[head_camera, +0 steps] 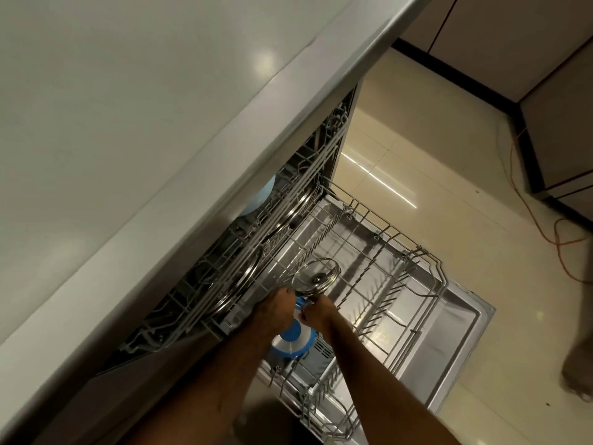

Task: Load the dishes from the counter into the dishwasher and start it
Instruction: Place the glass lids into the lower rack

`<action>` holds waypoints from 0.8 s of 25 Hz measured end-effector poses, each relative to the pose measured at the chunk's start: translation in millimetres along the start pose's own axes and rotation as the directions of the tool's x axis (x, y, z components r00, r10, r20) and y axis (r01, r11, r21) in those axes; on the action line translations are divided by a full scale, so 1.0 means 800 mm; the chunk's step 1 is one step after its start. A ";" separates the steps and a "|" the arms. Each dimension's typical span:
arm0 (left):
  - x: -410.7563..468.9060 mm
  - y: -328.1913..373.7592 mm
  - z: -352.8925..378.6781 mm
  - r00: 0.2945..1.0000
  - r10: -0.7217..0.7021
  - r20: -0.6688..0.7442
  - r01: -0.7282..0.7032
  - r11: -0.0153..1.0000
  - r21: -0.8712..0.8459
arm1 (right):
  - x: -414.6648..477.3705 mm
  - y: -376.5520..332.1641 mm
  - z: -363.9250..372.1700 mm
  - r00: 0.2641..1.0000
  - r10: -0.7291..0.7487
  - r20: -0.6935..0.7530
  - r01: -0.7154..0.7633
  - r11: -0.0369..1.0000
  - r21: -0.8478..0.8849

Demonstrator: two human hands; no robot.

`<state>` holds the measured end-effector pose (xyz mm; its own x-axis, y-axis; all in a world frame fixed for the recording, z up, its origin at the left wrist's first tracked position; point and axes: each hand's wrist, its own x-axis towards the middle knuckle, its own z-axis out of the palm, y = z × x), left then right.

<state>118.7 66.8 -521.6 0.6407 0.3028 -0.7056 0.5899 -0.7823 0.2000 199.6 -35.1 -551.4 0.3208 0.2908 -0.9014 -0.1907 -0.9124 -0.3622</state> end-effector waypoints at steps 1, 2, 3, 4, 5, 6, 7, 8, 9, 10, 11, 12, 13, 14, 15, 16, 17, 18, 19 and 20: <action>-0.008 0.000 -0.004 1.000 -0.014 -0.007 0.014 0.999 -0.029 | -0.011 -0.002 -0.001 0.999 -0.016 -0.039 0.016 1.000 -0.021; -0.016 0.001 -0.009 1.000 -0.019 -0.018 0.018 0.999 -0.051 | -0.024 -0.006 -0.004 0.997 -0.042 -0.072 0.038 0.998 -0.050; -0.025 0.001 -0.012 0.999 -0.017 -0.030 0.015 0.998 -0.062 | -0.041 -0.010 -0.008 0.992 -0.080 -0.094 0.071 0.993 -0.092; -0.037 0.004 -0.018 0.999 -0.007 -0.051 0.004 0.998 -0.063 | -0.061 -0.016 -0.012 0.987 -0.123 -0.106 0.108 0.984 -0.139; -0.048 0.005 -0.023 0.997 0.008 -0.070 -0.012 0.999 -0.052 | -0.082 -0.022 -0.017 0.980 -0.167 -0.111 0.146 0.973 -0.177; -0.064 0.008 -0.033 0.995 0.027 -0.094 -0.031 0.999 -0.038 | -0.105 -0.028 -0.021 0.970 -0.217 -0.114 0.191 0.961 -0.202; -0.077 0.011 -0.041 0.993 0.051 -0.108 -0.052 0.999 -0.014 | -0.128 -0.032 -0.025 0.954 -0.273 -0.125 0.238 0.941 -0.240; -0.092 0.015 -0.052 0.988 0.083 -0.128 -0.080 0.997 0.022 | -0.148 -0.035 -0.029 0.931 -0.337 -0.138 0.288 0.913 -0.288; -0.108 0.021 -0.064 0.982 0.121 -0.146 -0.111 0.991 0.077 | -0.170 -0.037 -0.033 0.901 -0.409 -0.147 0.339 0.873 -0.351; -0.125 0.027 -0.077 0.971 0.174 -0.165 -0.152 0.978 0.142 | -0.188 -0.039 -0.038 0.862 -0.485 -0.150 0.388 0.820 -0.421; -0.141 0.032 -0.092 0.953 0.238 -0.186 -0.199 0.958 0.205 | -0.208 -0.044 -0.046 0.818 -0.557 -0.142 0.430 0.758 -0.490; -0.156 0.038 -0.105 0.932 0.297 -0.208 -0.236 0.932 0.275 | -0.225 -0.047 -0.052 0.777 -0.614 -0.135 0.454 0.697 -0.556; -0.169 0.045 -0.117 0.915 0.341 -0.218 -0.256 0.905 0.340 | -0.244 -0.051 -0.058 0.740 -0.660 -0.130 0.466 0.641 -0.610; -0.180 0.053 -0.127 0.899 0.379 -0.218 -0.271 0.874 0.403 | -0.260 -0.053 -0.063 0.709 -0.694 -0.125 0.471 0.598 -0.648; -0.196 0.059 -0.140 0.887 0.407 -0.220 -0.274 0.845 0.459 | -0.282 -0.058 -0.069 0.684 -0.719 -0.128 0.471 0.568 -0.675; -0.216 0.067 -0.161 0.883 0.418 -0.215 -0.272 0.827 0.491 | -0.307 -0.066 -0.075 0.656 -0.741 -0.144 0.472 0.552 -0.687; -0.221 0.076 -0.166 0.880 0.441 -0.178 -0.288 0.791 0.540 | -0.317 -0.064 -0.075 0.646 -0.744 -0.173 0.463 0.562 -0.686; -0.238 0.085 -0.181 0.880 0.445 -0.167 -0.284 0.773 0.567 | -0.336 -0.069 -0.077 0.630 -0.749 -0.206 0.456 0.571 -0.683; -0.261 0.090 -0.201 0.871 0.453 -0.192 -0.263 0.758 0.596 | -0.360 -0.077 -0.082 0.606 -0.764 -0.224 0.459 0.565 -0.686; -0.283 0.095 -0.217 0.861 0.460 -0.219 -0.242 0.747 0.619 | -0.383 -0.084 -0.085 0.585 -0.774 -0.244 0.456 0.562 -0.690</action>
<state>104.0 33.4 -228.4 0.9302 0.0201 -0.3666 -0.0184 -0.9947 -0.1010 176.9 -82.3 -235.0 0.5613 0.8057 -0.1891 0.6789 -0.5790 -0.4515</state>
